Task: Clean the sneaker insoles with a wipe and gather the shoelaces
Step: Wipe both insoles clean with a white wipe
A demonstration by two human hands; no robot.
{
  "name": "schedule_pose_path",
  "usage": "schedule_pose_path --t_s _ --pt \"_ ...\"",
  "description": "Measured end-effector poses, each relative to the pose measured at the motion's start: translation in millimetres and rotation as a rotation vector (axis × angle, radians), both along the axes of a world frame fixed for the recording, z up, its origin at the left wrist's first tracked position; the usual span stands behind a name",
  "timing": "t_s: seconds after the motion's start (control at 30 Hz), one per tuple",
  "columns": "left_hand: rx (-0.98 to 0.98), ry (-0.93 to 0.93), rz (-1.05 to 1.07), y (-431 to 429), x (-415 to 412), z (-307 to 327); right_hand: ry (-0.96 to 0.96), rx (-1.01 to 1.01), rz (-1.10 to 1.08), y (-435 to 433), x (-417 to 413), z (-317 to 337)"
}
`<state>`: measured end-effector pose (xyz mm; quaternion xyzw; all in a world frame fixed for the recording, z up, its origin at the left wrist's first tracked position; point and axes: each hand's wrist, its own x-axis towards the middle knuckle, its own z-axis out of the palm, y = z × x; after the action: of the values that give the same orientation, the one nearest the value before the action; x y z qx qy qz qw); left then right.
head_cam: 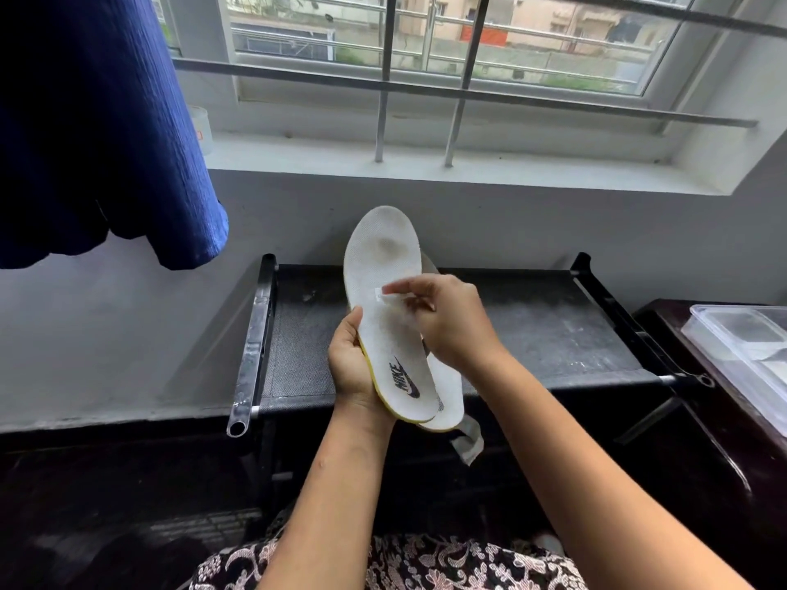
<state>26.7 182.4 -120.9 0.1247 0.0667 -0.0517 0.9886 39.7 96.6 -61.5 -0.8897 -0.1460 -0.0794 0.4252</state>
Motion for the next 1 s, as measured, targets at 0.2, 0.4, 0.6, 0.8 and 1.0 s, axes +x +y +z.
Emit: schedule_pose_path --t_s 0.2,0.4,0.6,0.8,1.0 --pt "-0.024 0.06 0.005 5 2 -6 -0.015 -0.052 0.201 10 -35 -19" --pt "-0.069 0.112 0.051 10 3 -11 0.009 0.019 0.267 -11 -64 -23" --pt "-0.069 0.134 0.084 9 1 -7 -0.092 -0.071 0.326 -22 -76 -25" --pt "-0.036 0.116 0.077 10 1 -9 -0.175 -0.104 0.313 -25 -85 -29" --pt "0.038 0.062 0.019 10 1 -9 0.127 0.03 0.373 -43 -72 -9"
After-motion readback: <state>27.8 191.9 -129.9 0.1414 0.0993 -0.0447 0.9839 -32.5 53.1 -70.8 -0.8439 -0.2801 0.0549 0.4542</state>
